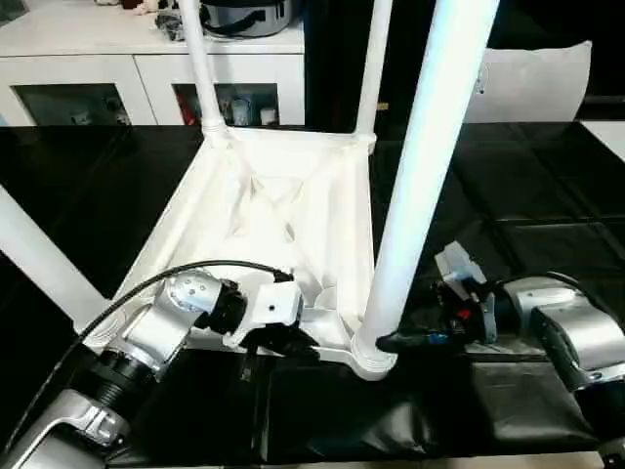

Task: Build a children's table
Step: Rotate leg to tighten

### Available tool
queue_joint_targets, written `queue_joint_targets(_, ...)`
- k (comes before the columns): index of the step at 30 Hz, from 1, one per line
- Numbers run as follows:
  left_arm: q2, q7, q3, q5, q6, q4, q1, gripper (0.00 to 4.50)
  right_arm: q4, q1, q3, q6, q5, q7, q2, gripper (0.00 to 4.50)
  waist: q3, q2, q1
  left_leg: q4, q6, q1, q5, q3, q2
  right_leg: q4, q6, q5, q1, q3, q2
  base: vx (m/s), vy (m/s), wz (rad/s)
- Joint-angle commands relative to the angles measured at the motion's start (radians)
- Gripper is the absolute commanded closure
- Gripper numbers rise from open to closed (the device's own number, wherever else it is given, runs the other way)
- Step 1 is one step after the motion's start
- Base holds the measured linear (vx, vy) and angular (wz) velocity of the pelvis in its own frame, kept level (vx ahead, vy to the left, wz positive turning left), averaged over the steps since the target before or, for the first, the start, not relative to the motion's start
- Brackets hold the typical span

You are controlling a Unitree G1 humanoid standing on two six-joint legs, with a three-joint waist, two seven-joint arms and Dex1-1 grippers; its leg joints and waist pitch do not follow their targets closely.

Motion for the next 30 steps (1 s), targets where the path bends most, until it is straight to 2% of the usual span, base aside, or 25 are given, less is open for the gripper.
queue_joint_targets(1, -0.008, -0.043, -0.016, -0.008, -0.041, -0.015, -0.031, 4.5, 0.004, -0.021, 0.0, 0.014, 0.009, 0.011, -0.003, 2.08, -0.069, -0.017, -0.007, -0.066, 0.075, -0.011, -0.106, 0.015, 0.019, -0.06, -0.155, -0.313, 0.064, 0.051, -0.051, 0.0, 0.0, 0.0)
queue_joint_targets(2, -0.008, -0.042, -0.015, -0.008, -0.041, -0.015, -0.03, 4.5, 0.002, -0.019, -0.002, 0.017, 0.012, 0.013, -0.003, 2.28, -0.069, -0.017, -0.008, -0.066, 0.075, -0.011, -0.105, 0.015, 0.019, -0.06, -0.156, -0.31, 0.064, 0.051, -0.051, 0.0, 0.0, 0.0)
queue_joint_targets(5, -0.013, -0.028, -0.002, -0.02, -0.018, -0.023, -0.023, 4.5, -0.028, 0.0, -0.017, 0.057, 0.046, -0.002, 0.009, 2.45, -0.068, -0.018, -0.007, -0.066, 0.074, -0.01, -0.107, 0.015, 0.019, -0.06, -0.155, -0.317, 0.064, 0.051, -0.051, 0.0, 0.0, 0.0)
queue_joint_targets(10, -0.028, 0.038, 0.02, -0.019, 0.051, -0.053, -0.01, 4.5, -0.089, 0.041, -0.047, 0.126, 0.084, -0.108, 0.053, 2.51, -0.066, -0.017, -0.008, -0.068, 0.064, -0.011, -0.114, 0.016, 0.018, -0.065, -0.137, -0.348, 0.064, 0.051, -0.051, 0.0, 0.0, 0.0)
queue_joint_targets(12, -0.039, 0.074, 0.029, -0.014, 0.088, -0.06, -0.009, 4.5, -0.093, 0.045, -0.045, 0.122, 0.057, -0.164, 0.076, 2.52, -0.064, -0.016, -0.012, -0.07, 0.049, -0.009, -0.132, 0.015, 0.014, -0.072, -0.117, -0.399, 0.061, 0.047, -0.051, 0.0, 0.0, 0.0)
queue_joint_targets(13, -0.065, 0.136, 0.047, -0.014, 0.15, -0.074, -0.008, 4.5, -0.088, 0.048, -0.04, 0.109, -0.002, -0.276, 0.121, 2.52, -0.062, -0.015, -0.015, -0.071, 0.044, -0.008, -0.137, 0.015, 0.014, -0.074, -0.11, -0.413, 0.06, 0.048, -0.051, 0.0, 0.0, 0.0)
queue_joint_targets(14, -0.075, 0.155, 0.052, -0.015, 0.174, -0.083, -0.006, 4.5, -0.084, 0.047, -0.042, 0.115, -0.021, -0.325, 0.142, 2.52, -0.059, -0.017, -0.019, -0.071, 0.033, -0.009, -0.149, 0.015, 0.01, -0.08, -0.095, -0.451, 0.059, 0.045, -0.05, 0.0, 0.0, 0.0)
queue_joint_targets(15, -0.075, 0.155, 0.052, -0.015, 0.174, -0.083, -0.006, 4.5, -0.084, 0.047, -0.042, 0.115, -0.021, -0.325, 0.142, 2.52, -0.058, -0.018, -0.027, -0.072, 0.025, -0.011, -0.159, 0.014, 0.004, -0.086, -0.072, -0.491, 0.062, 0.04, -0.05, 0.0, 0.0, 0.0)
queue_joint_targets(16, -0.106, 0.212, 0.061, -0.011, 0.225, -0.104, -0.003, 4.5, -0.064, 0.033, -0.06, 0.123, -0.053, -0.461, 0.206, 2.53, -0.058, -0.02, -0.032, -0.072, 0.022, -0.011, -0.161, 0.013, 0.003, -0.088, -0.063, -0.505, 0.063, 0.039, -0.051, 0.0, 0.0, 0.0)
queue_joint_targets(17, -0.128, 0.252, 0.067, -0.007, 0.259, -0.118, -0.001, 4.5, -0.052, 0.024, -0.074, 0.128, -0.072, -0.55, 0.249, 2.54, -0.056, -0.018, -0.052, -0.072, 0.013, -0.013, -0.176, 0.011, 0.001, -0.093, -0.047, -0.533, 0.061, 0.034, -0.049, 0.0, 0.0, 0.0)
queue_joint_targets(19, -0.149, 0.29, 0.07, -0.002, 0.289, -0.132, 0.001, 4.5, -0.047, 0.018, -0.087, 0.139, -0.09, -0.635, 0.288, 2.55, -0.057, -0.019, -0.065, -0.072, 0.011, -0.017, -0.183, 0.008, -0.002, -0.095, -0.037, -0.541, 0.064, 0.03, -0.049, 0.0, 0.0, 0.0)
queue_joint_targets(20, -0.162, 0.315, 0.072, 0.002, 0.309, -0.143, 0.004, 4.5, -0.05, 0.018, -0.089, 0.143, -0.102, -0.673, 0.304, 2.56, -0.058, -0.018, -0.077, -0.071, 0.014, -0.015, -0.188, 0.007, -0.002, -0.098, -0.033, -0.539, 0.063, 0.029, -0.048, 0.0, 0.0, 0.0)
queue_joint_targets(21, -0.22, 0.398, 0.076, 0.017, 0.365, -0.167, 0.011, 4.5, -0.04, 0.01, -0.11, 0.144, -0.137, -0.81, 0.368, 2.57, -0.058, -0.019, -0.086, -0.07, 0.024, -0.015, -0.186, 0.008, -0.003, -0.098, -0.036, -0.529, 0.062, 0.031, -0.047, 0.0, 0.0, 0.0)
queue_joint_targets(22, -0.224, 0.403, 0.077, 0.018, 0.368, -0.168, 0.011, 4.5, -0.04, 0.009, -0.11, 0.144, -0.139, -0.817, 0.371, 2.57, -0.057, -0.018, -0.094, -0.069, 0.026, -0.016, -0.175, 0.01, -0.002, -0.097, -0.051, -0.509, 0.058, 0.033, -0.045, 0.0, 0.0, 0.0)
queue_joint_targets(23, -0.292, 0.489, 0.078, 0.034, 0.399, -0.183, 0.021, 4.5, -0.034, 0.004, -0.123, 0.148, -0.166, -0.923, 0.43, 2.57, -0.059, -0.021, -0.099, -0.069, 0.025, -0.017, -0.162, 0.01, -0.002, -0.094, -0.057, -0.496, 0.061, 0.033, -0.046, 0.0, 0.0, 0.0)
queue_joint_targets(24, -0.331, 0.542, 0.074, 0.053, 0.4, -0.184, 0.025, 4.5, -0.032, 0.001, -0.134, 0.158, -0.179, -0.983, 0.464, 2.57, -0.059, -0.02, -0.102, -0.069, 0.027, -0.019, -0.157, 0.01, -0.002, -0.095, -0.059, -0.491, 0.06, 0.033, -0.045, 0.0, 0.0, 0.0)
queue_joint_targets(27, -0.354, 0.564, 0.061, 0.066, 0.408, -0.185, 0.028, 4.5, -0.033, 0.002, -0.141, 0.158, -0.188, -1.009, 0.481, 2.57, -0.06, -0.02, -0.104, -0.069, 0.044, -0.017, -0.155, 0.01, -0.003, -0.096, -0.056, -0.476, 0.061, 0.035, -0.043, 0.0, 0.0, 0.0)
queue_joint_targets(28, -0.36, 0.578, 0.06, 0.072, 0.401, -0.18, 0.028, 4.5, -0.038, 0.007, -0.147, 0.145, -0.183, -1.003, 0.481, 2.57, -0.061, -0.025, -0.104, -0.068, 0.05, -0.016, -0.155, 0.012, -0.004, -0.096, -0.055, -0.474, 0.059, 0.036, -0.043, 0.0, 0.0, 0.0)
queue_joint_targets(29, -0.359, 0.587, 0.06, 0.079, 0.397, -0.176, 0.026, 4.5, -0.045, 0.011, -0.152, 0.131, -0.181, -1.002, 0.478, 2.02, -0.061, -0.021, -0.099, -0.07, 0.062, -0.015, -0.147, 0.013, -0.003, -0.096, -0.058, -0.465, 0.059, 0.038, -0.044, 0.0, 0.0, 0.0)
queue_joint_targets(30, -0.356, 0.588, 0.06, 0.081, 0.396, -0.174, 0.024, 4.5, -0.047, 0.012, -0.153, 0.125, -0.181, -1.001, 0.476, 2.02, -0.061, -0.021, -0.098, -0.07, 0.064, -0.016, -0.14, 0.012, -0.002, -0.095, -0.059, -0.454, 0.06, 0.038, -0.044, 0.0, 0.0, 0.0)
